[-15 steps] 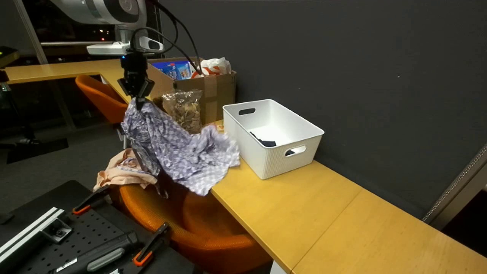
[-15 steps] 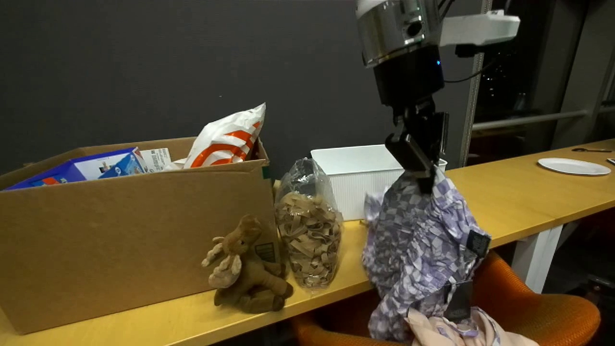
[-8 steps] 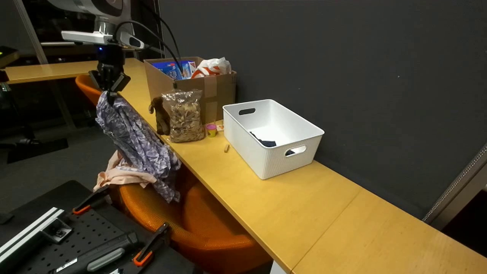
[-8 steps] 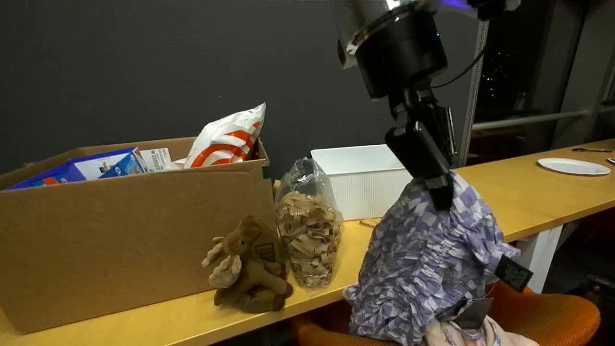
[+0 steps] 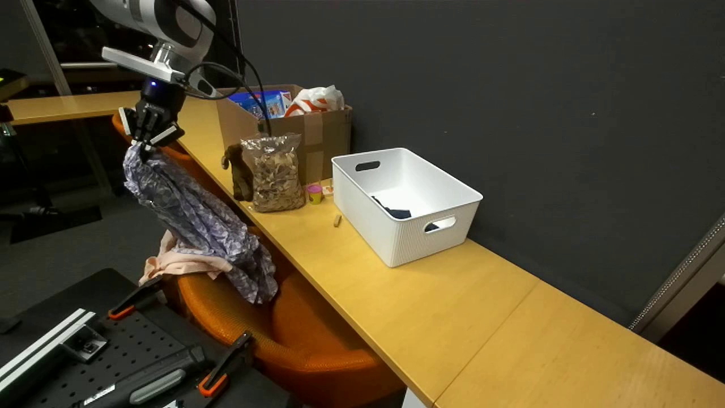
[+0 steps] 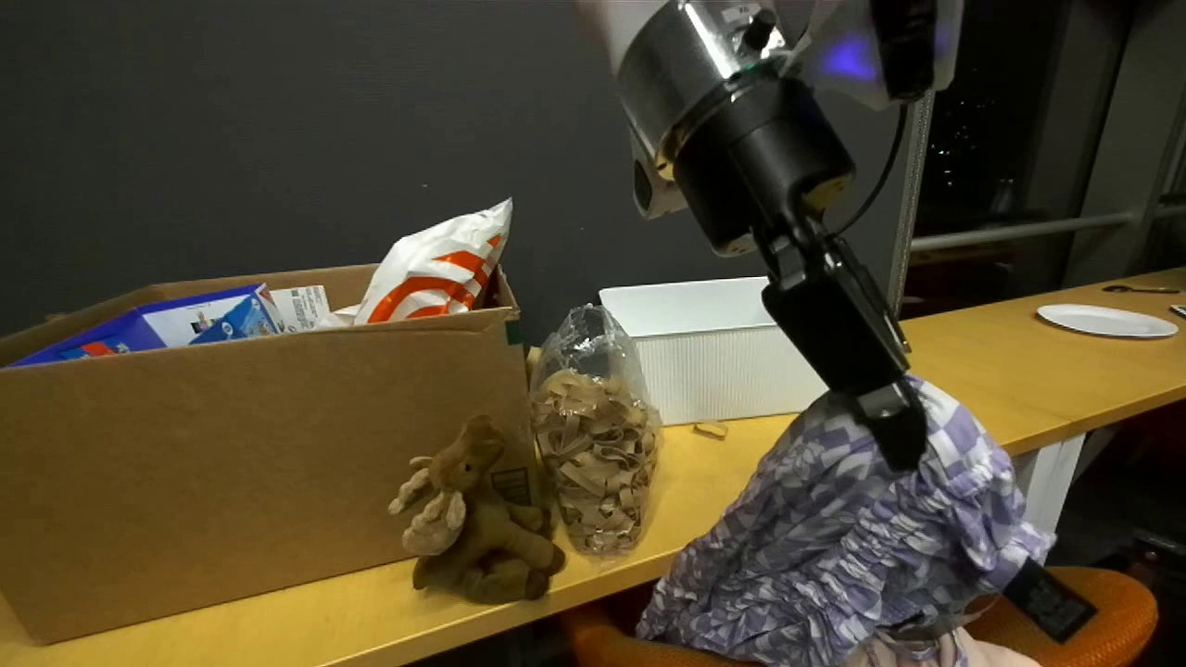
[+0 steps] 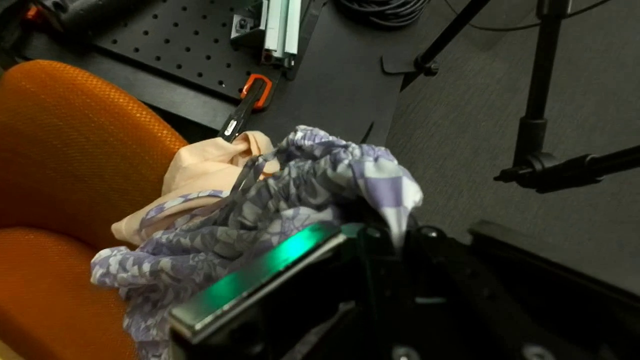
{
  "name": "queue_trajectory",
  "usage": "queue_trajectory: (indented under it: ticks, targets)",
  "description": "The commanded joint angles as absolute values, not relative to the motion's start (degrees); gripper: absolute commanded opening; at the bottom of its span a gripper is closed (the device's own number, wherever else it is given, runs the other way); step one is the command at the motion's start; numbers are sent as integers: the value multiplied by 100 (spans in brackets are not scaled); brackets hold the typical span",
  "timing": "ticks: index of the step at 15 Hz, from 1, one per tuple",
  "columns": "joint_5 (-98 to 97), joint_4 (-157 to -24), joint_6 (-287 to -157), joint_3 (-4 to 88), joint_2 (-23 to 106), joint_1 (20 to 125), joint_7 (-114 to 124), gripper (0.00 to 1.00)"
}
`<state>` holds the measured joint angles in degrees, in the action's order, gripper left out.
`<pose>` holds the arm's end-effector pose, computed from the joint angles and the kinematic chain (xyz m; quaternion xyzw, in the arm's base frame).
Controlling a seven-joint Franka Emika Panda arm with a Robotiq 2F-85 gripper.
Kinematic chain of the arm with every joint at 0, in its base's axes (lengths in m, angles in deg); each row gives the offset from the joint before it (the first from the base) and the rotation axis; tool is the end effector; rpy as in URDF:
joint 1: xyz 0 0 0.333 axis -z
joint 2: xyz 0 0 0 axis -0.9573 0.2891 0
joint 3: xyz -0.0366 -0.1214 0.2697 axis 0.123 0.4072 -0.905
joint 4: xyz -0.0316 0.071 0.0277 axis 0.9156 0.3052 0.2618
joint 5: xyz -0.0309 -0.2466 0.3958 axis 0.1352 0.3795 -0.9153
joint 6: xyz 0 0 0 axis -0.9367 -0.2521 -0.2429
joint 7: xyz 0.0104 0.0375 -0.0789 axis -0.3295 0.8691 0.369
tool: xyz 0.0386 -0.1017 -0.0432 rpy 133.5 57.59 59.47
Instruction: Take the clothing out of the basket
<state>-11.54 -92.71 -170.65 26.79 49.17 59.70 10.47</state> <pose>0.5830 0.2798 0.2854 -0.9277 -0.2009 0.3112 0.0461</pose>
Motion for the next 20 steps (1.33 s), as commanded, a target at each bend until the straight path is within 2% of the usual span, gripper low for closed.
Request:
queue_trajectory:
  ticks: [1, 2, 3, 4, 6, 13, 14, 20]
  targets:
    - [-1235, -9068, -16521, 2612, 5248, 5889, 1055, 2]
    - [-1125, -9092, -16499, 2616, 5275, 5824, 1029, 5]
    - [-1099, -9074, -16454, 2617, 5316, 5783, 1000, 32]
    - [-1068, -9060, -16432, 2622, 5352, 5738, 972, 34]
    - [-1036, -9034, -16409, 2631, 5405, 5666, 924, 46]
    - [-801, -8661, -16212, 2747, 5241, 5673, 774, 97]
    - [-666, -8588, -16233, 2808, 5135, 5720, 774, 100]
    - [-410, -8531, -16908, 3249, 4359, 6391, 886, 100]
